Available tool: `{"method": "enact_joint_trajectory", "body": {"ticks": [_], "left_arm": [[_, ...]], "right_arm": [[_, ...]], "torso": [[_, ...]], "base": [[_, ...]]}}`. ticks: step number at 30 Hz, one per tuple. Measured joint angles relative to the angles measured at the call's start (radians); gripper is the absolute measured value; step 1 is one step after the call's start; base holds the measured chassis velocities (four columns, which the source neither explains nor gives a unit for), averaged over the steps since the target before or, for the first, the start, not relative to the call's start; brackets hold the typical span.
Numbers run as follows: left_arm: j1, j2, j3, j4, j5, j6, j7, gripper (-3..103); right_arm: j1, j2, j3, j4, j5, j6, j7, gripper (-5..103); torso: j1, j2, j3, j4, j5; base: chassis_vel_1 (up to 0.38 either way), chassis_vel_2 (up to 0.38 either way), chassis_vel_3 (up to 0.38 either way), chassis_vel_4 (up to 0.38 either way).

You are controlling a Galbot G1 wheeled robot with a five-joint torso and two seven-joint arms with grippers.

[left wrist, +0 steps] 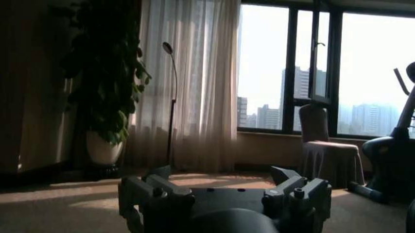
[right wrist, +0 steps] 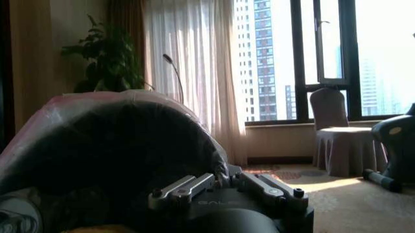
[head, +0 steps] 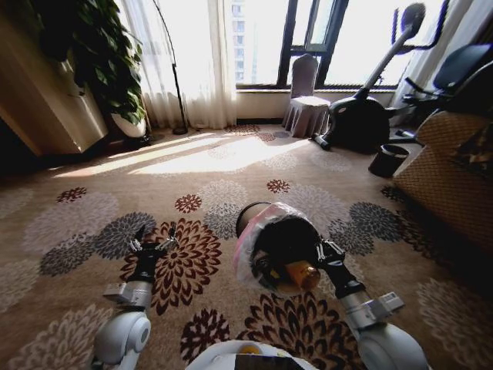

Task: Pick up the trash from the ground and place it into the trash bin.

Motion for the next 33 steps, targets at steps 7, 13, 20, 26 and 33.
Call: {"method": "enact_joint_trajectory", "body": {"ticks": [7,13,20,26,33], "left_arm": [[0.000,0.000,0.000,0.000,0.000,0.000,0.000,100],[0.000,0.000,0.000,0.000,0.000,0.000,0.000,100],[0.000,0.000,0.000,0.000,0.000,0.000,0.000,100],[0.000,0.000,0.000,0.000,0.000,0.000,0.000,100],[0.000,0.000,0.000,0.000,0.000,0.000,0.000,100]], "right_arm": [[-0.001,0.010,-0.008,0.000,-0.010,0.005,0.000,0],[-0.002,0.010,-0.013,0.000,-0.012,0.006,0.000,0],[-0.004,0.013,-0.017,-0.002,-0.017,0.012,0.000,0],[-0.012,0.016,-0.022,-0.002,-0.026,0.014,0.000,0],[-0.012,0.013,-0.019,0.005,-0.025,0.014,0.000,0]], "torso": [[0.000,0.000,0.000,0.0000,-0.0001],[0.000,0.000,0.000,-0.0002,-0.0003],[0.000,0.000,0.000,0.0001,0.0004],[0.000,0.000,0.000,-0.0001,0.0004],[0.000,0.000,0.000,0.0000,0.0007]], "base": [[-0.233,-0.255,0.222,0.246],[-0.327,-0.311,0.315,0.321],[-0.365,-0.343,0.361,0.350],[-0.363,-0.373,0.344,0.369],[-0.316,-0.336,0.328,0.317]]}}
